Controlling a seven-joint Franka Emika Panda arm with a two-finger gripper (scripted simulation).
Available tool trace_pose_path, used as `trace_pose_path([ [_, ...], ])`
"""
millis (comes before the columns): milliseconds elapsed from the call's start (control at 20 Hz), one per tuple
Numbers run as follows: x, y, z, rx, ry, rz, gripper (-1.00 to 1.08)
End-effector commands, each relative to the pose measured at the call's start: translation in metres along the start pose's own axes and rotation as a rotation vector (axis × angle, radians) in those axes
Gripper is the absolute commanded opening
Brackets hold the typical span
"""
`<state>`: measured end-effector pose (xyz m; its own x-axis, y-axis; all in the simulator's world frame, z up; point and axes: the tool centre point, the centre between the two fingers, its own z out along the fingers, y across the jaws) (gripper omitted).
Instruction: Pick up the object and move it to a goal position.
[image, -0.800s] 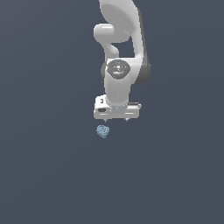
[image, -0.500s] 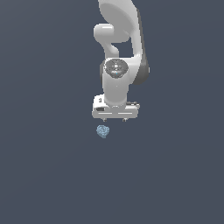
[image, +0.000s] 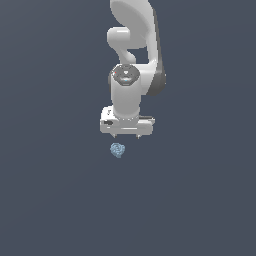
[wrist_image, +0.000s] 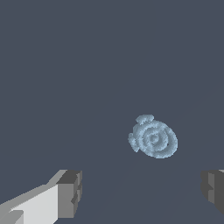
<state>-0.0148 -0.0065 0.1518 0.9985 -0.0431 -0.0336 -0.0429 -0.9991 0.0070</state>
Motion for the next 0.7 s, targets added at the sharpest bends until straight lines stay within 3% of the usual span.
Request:
trace_pose_path([
  [0, 0.000, 0.001, 0.002, 0.001, 0.000, 0.012, 1.00],
  [650, 0.004, 0.028, 0.040, 0.012, 0.019, 0.271, 1.00],
])
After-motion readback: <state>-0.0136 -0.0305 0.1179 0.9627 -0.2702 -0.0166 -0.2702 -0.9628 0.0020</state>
